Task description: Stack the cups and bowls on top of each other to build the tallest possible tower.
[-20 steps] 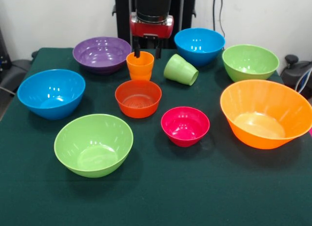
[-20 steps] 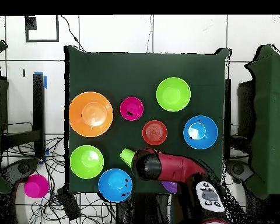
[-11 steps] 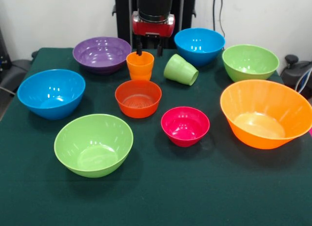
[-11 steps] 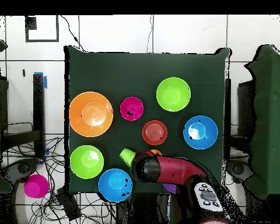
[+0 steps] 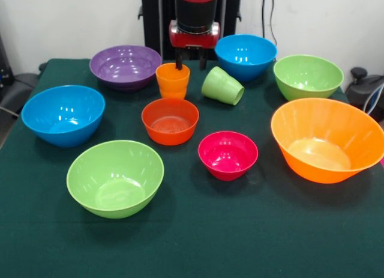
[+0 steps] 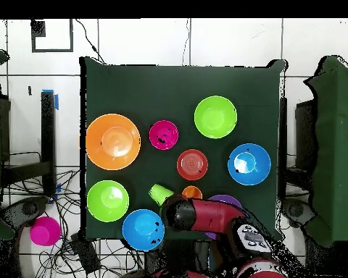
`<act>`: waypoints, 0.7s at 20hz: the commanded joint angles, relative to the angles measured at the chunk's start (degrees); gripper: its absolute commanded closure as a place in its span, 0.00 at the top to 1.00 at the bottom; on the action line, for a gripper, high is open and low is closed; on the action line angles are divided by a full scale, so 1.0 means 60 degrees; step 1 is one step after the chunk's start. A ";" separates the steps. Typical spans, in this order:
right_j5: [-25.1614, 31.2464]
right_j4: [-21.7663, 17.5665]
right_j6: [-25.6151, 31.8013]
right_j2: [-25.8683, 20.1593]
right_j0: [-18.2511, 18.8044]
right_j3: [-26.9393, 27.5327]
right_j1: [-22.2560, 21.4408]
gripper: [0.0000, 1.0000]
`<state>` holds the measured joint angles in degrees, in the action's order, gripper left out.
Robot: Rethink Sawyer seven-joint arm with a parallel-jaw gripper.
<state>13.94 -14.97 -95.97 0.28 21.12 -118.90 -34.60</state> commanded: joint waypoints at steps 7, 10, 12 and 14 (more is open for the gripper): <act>-0.1009 -0.0013 -0.1362 -0.0733 0.0064 -0.0237 0.0667 1.00; -0.1165 -0.0036 -0.1303 -0.0783 0.0115 -0.0015 0.0998 1.00; -0.1199 -0.0057 -0.1258 -0.0809 0.0150 0.0036 0.1071 1.00; -0.1169 -0.0060 -0.1231 -0.0796 0.0142 0.0071 0.1073 1.00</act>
<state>10.98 -14.95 -95.97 0.23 21.28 -119.71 -31.22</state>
